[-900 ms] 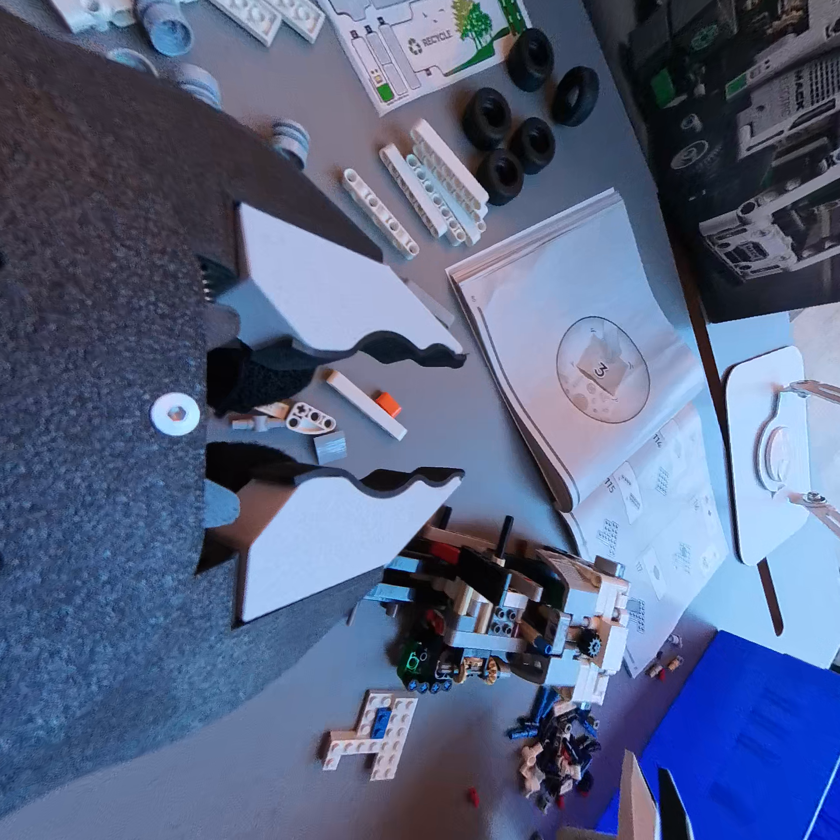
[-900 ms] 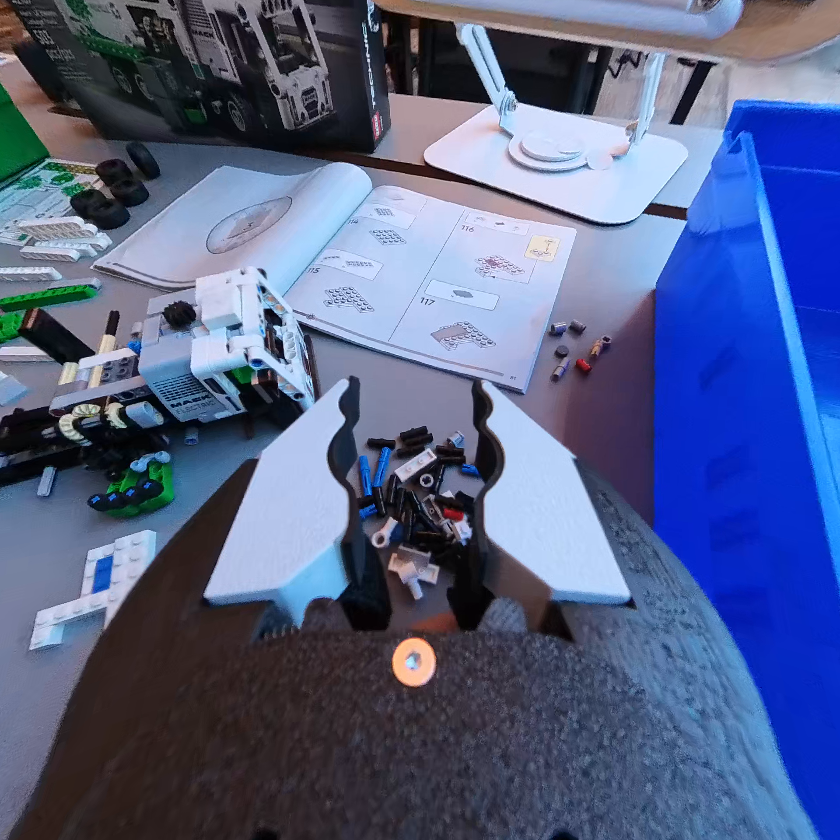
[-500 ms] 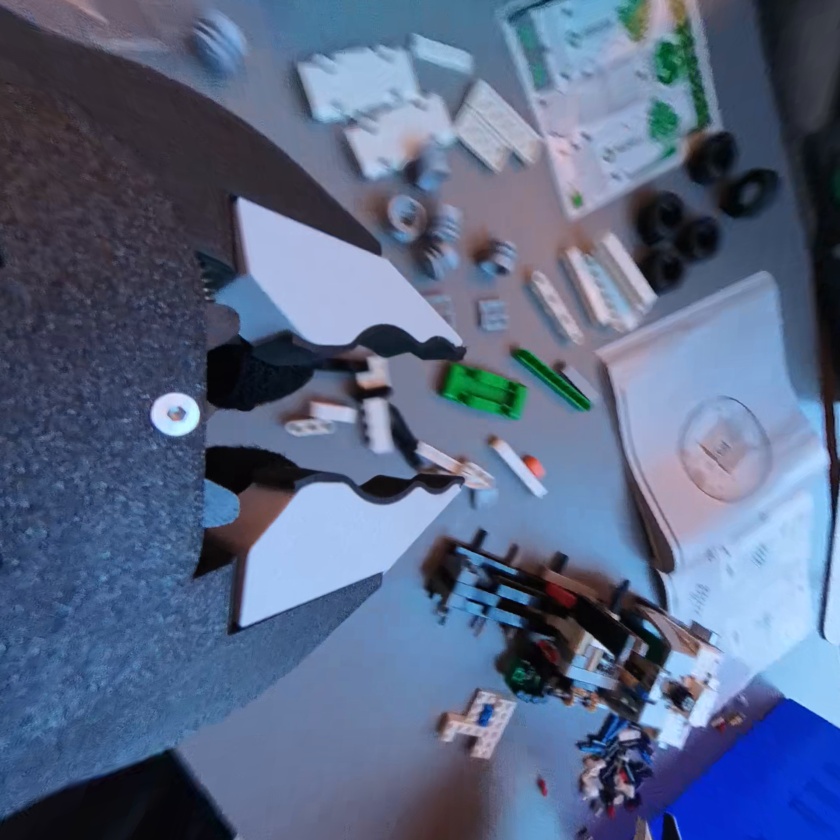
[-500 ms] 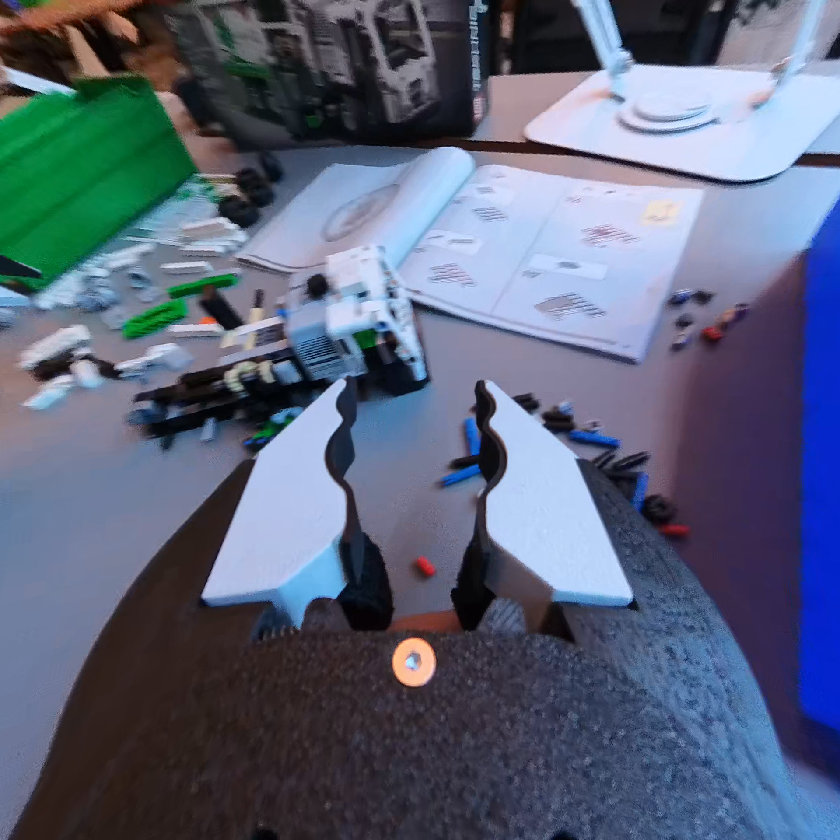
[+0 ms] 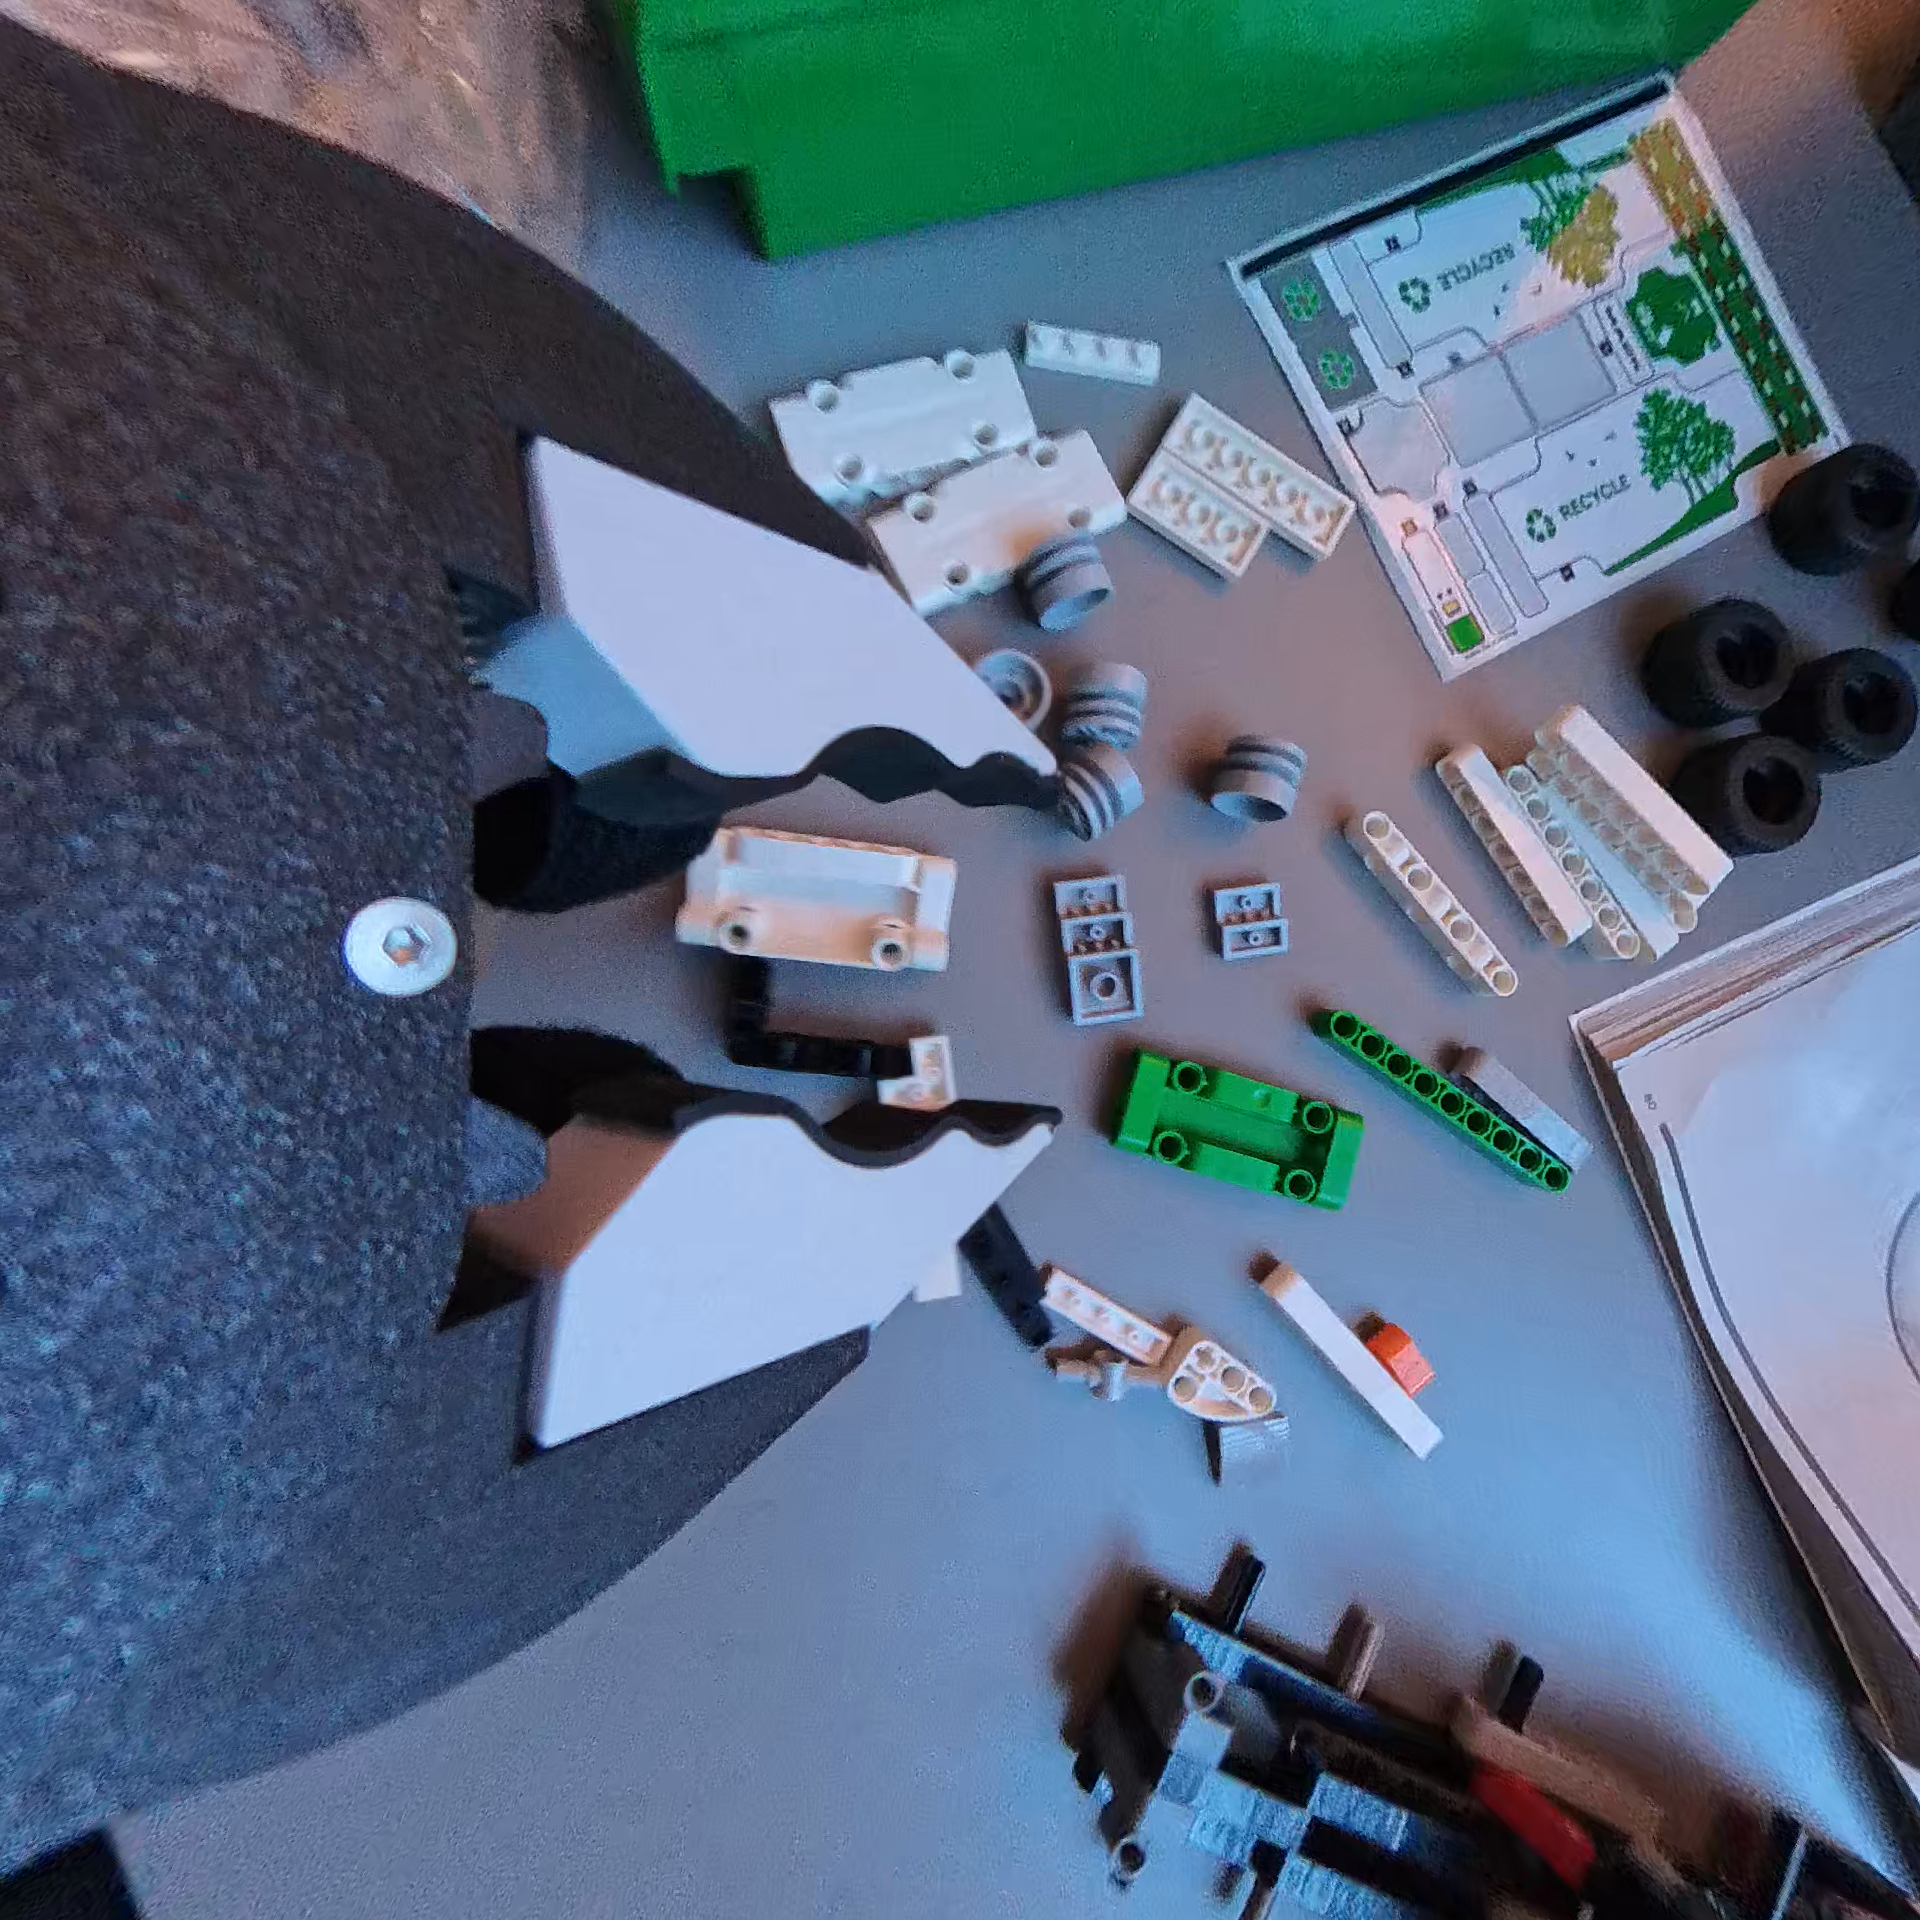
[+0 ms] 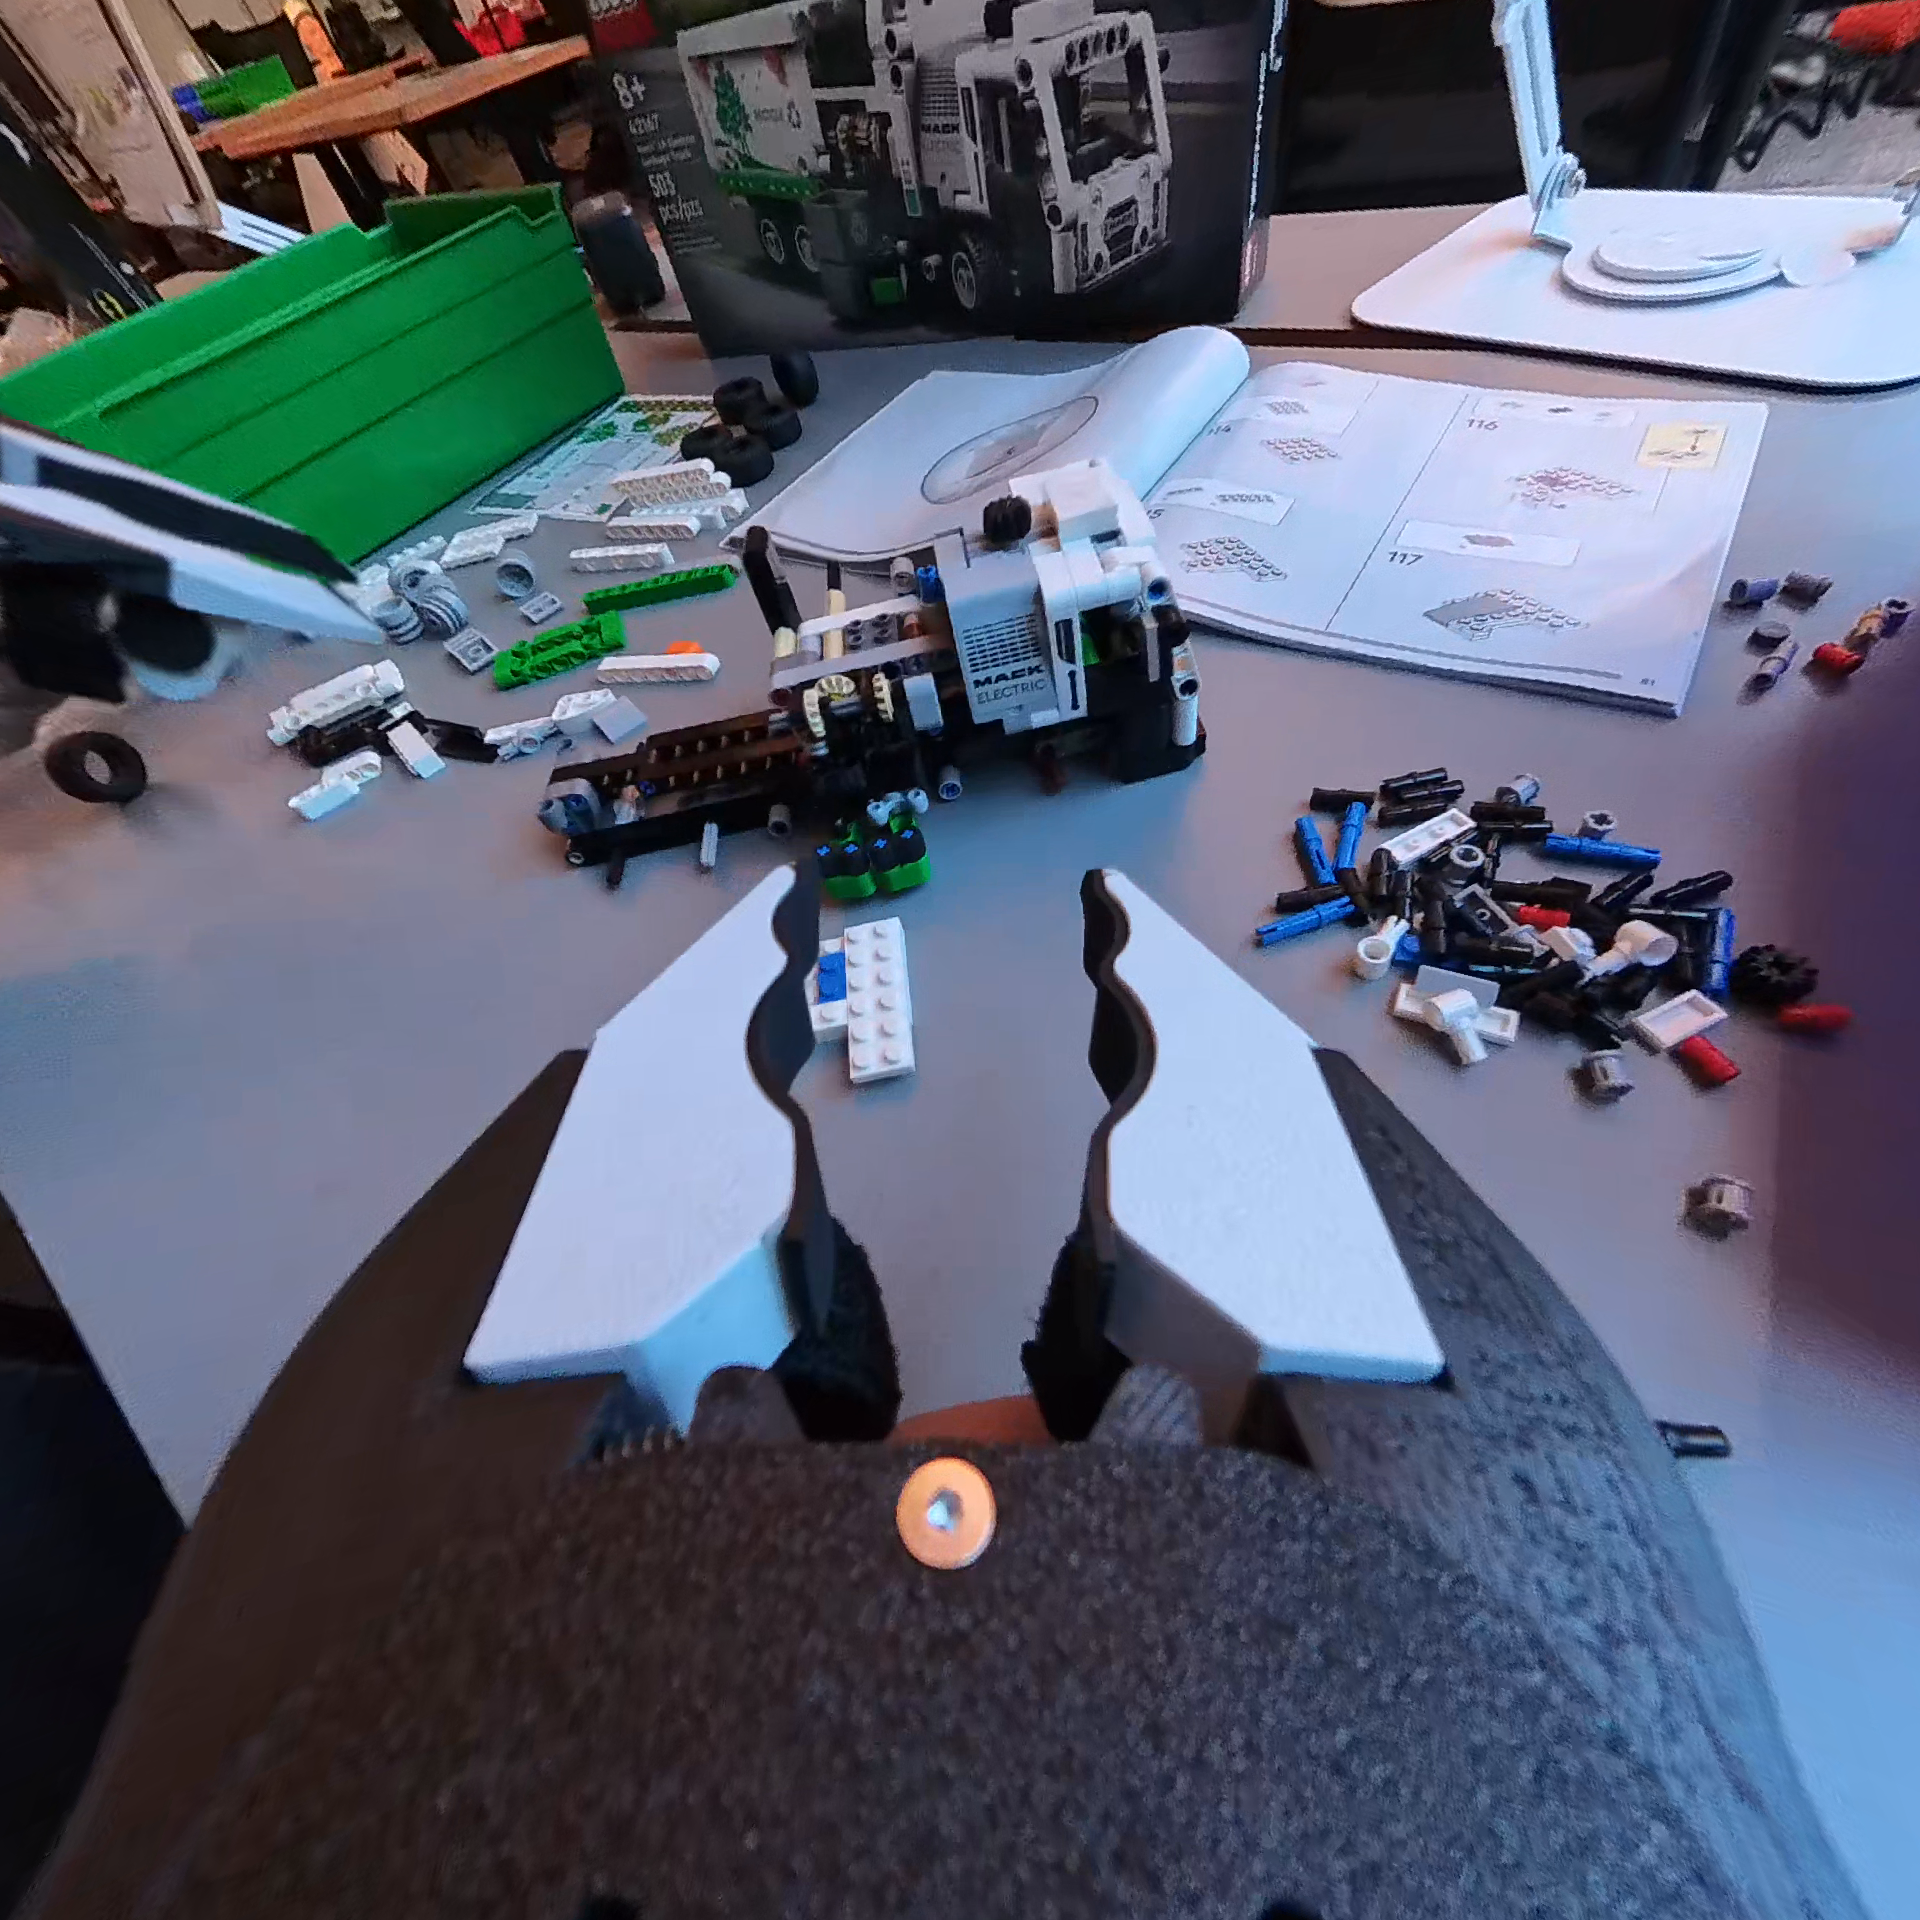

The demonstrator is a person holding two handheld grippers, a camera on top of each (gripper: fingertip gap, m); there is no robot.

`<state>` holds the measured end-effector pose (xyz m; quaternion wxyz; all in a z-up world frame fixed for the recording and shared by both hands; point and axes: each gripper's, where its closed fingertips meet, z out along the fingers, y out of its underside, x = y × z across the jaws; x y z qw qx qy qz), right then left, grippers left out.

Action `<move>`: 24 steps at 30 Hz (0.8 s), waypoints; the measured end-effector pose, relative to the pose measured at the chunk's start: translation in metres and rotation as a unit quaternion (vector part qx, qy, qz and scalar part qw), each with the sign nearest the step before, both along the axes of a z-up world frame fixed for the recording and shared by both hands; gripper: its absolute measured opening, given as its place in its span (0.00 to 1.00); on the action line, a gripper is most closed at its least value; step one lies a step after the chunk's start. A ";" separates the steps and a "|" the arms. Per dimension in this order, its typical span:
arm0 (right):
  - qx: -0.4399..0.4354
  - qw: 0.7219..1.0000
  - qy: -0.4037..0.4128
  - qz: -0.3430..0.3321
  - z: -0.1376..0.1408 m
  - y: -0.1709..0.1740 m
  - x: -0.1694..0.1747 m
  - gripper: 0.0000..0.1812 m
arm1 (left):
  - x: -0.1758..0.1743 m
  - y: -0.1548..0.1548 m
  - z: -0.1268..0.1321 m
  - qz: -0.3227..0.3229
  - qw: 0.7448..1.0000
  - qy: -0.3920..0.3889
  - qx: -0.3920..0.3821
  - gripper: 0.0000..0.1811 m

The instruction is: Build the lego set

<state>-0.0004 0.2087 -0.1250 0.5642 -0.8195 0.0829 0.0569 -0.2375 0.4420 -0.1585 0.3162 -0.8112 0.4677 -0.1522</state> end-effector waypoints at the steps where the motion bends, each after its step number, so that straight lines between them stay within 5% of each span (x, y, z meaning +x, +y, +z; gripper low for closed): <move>1: -0.002 1.000 -0.005 -0.001 -0.001 0.000 0.000 0.28 | 0.006 0.002 -0.005 0.000 1.000 0.006 -0.004 0.31; 9: -0.003 1.000 -0.016 0.006 -0.005 -0.004 0.004 0.27 | 0.015 0.014 -0.031 0.029 0.998 0.053 -0.015 0.27; 18: -0.014 0.998 -0.034 0.042 -0.009 -0.001 0.000 0.27 | 0.015 0.011 -0.030 0.024 0.999 0.038 -0.021 0.18; 21: -0.011 0.995 -0.060 0.079 -0.004 0.005 -0.014 0.26 | 0.034 -0.006 -0.006 -0.007 0.996 -0.070 -0.048 0.18; 24: 0.011 0.989 -0.087 0.119 0.007 0.019 -0.035 0.26 | 0.069 -0.053 0.037 -0.070 0.959 -0.245 -0.128 0.18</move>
